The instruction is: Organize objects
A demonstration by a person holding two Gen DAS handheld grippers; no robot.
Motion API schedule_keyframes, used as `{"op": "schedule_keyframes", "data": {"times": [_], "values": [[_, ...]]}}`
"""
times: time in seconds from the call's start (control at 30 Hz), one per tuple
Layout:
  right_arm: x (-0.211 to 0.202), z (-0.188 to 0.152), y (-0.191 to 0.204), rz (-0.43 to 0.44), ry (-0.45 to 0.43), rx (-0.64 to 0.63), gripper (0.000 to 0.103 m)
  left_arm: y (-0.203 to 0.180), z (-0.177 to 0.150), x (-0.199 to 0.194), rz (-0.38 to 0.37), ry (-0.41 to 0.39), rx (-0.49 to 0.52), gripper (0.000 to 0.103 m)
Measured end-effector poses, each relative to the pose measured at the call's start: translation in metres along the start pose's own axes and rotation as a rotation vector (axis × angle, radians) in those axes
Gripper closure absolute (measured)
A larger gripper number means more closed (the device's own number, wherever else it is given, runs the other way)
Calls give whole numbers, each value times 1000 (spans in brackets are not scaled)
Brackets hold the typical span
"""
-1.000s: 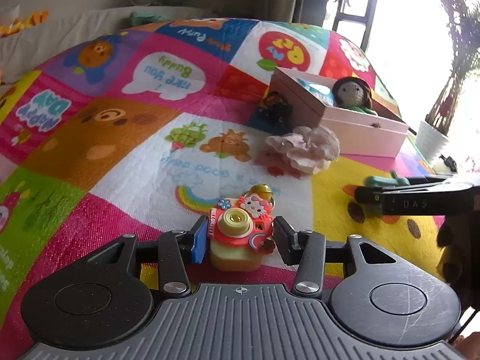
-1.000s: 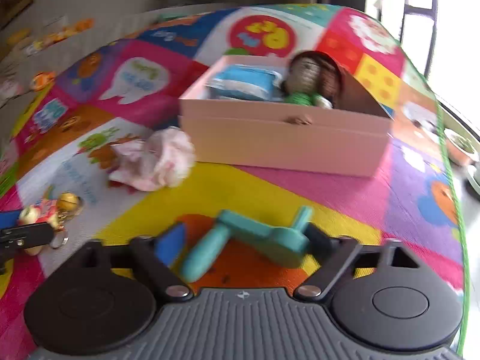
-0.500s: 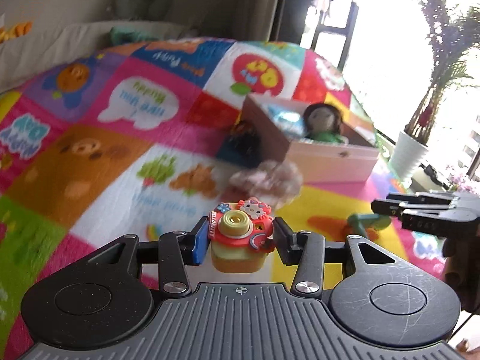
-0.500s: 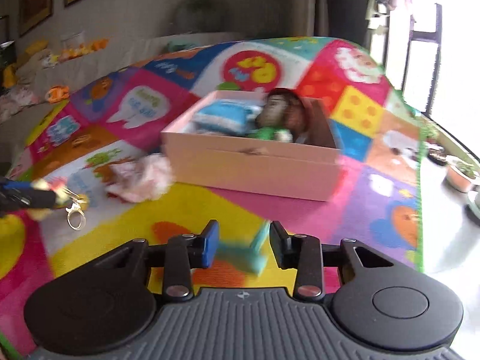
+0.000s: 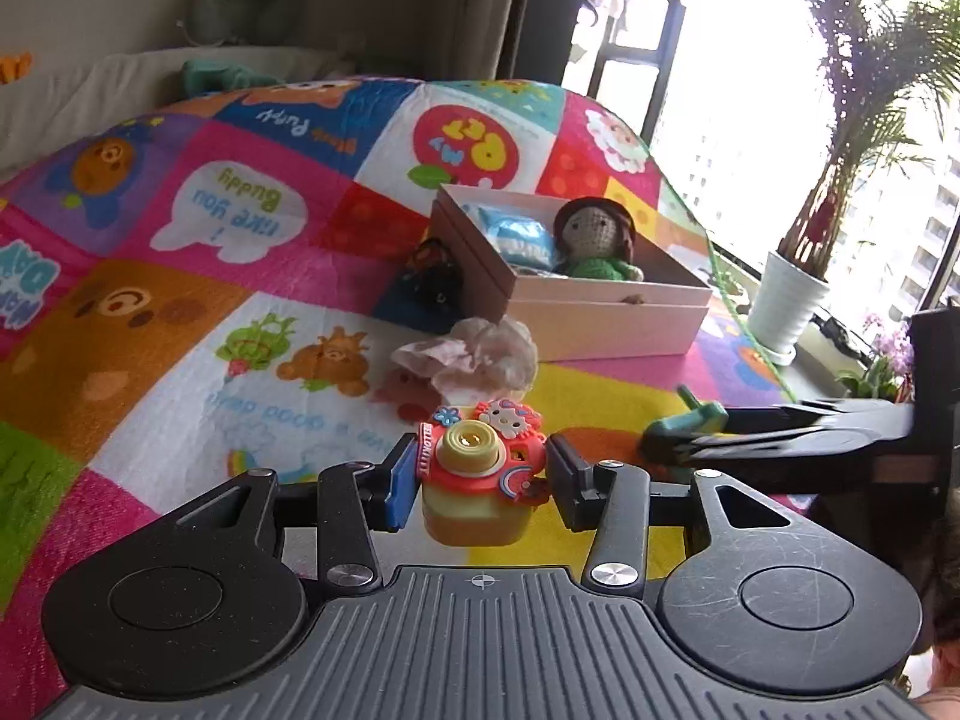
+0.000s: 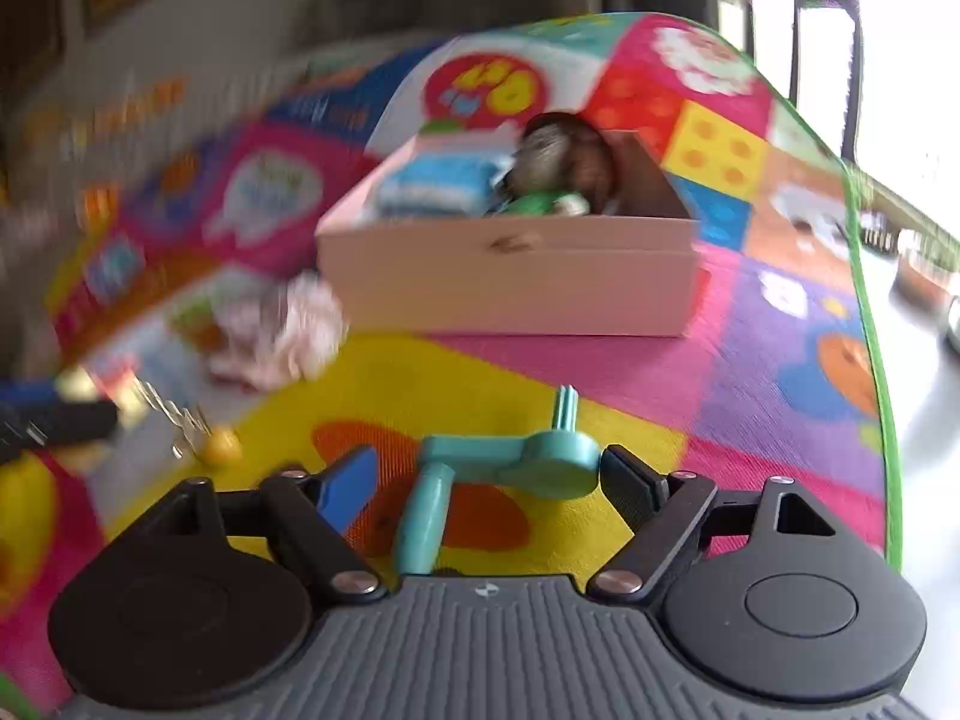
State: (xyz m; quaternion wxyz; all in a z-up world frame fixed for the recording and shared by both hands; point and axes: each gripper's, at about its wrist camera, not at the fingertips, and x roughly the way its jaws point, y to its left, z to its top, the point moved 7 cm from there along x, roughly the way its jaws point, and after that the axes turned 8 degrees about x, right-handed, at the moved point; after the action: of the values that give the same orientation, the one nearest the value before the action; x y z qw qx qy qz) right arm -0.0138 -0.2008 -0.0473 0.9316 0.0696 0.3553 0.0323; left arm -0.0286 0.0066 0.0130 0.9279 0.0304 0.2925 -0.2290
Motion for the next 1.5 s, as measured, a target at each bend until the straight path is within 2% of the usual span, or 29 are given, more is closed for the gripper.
{"op": "schedule_keyframes", "data": {"times": [0.03,0.13,0.23,0.47,0.6,0.67,0.73,0.8,0.9,0.97,1.03,1.07,1.13,1.2,1.3,1.37,1.43,1.5], "values": [[5,-1,5,-6,19,-30,32,2,-1,-1,1,1,-5,54],[3,1,13,0,4,-112,33,10,1,-3,3,-3,-25,54],[-8,4,9,8,-32,-123,33,11,17,-4,-34,-21,-39,54],[-36,22,-16,32,-137,-23,33,-21,124,20,-82,-159,100,54],[-45,28,-30,31,-177,12,33,-34,164,66,-166,-199,37,53],[-48,29,-38,26,-188,30,33,-33,161,97,-176,-137,-16,52],[-53,32,-48,23,-200,48,33,-28,146,120,-150,-59,-63,52],[-56,36,-58,17,-215,62,33,-22,133,129,-118,-44,-52,53],[-59,51,-71,13,-227,88,33,-11,126,121,-64,-107,-6,53],[-61,68,-77,19,-243,101,33,-11,126,113,-104,-136,11,53],[-60,90,-79,26,-259,112,33,-19,124,115,-169,-100,50,52],[-59,99,-79,27,-266,117,33,-17,127,112,-152,-120,50,51],[-58,125,-77,41,-290,133,33,0,133,104,-108,-179,-18,54],[-55,152,-75,59,-298,143,33,20,133,98,-100,-197,-93,54],[-37,203,-67,87,-264,164,33,45,120,90,-70,-188,-157,54],[-9,238,-63,74,-209,201,33,60,108,91,-49,-142,-183,54],[23,258,-62,71,-129,249,28,76,95,91,-36,-98,-221,54],[47,267,-66,64,-89,325,28,93,81,93,-32,-59,-261,54]]}}
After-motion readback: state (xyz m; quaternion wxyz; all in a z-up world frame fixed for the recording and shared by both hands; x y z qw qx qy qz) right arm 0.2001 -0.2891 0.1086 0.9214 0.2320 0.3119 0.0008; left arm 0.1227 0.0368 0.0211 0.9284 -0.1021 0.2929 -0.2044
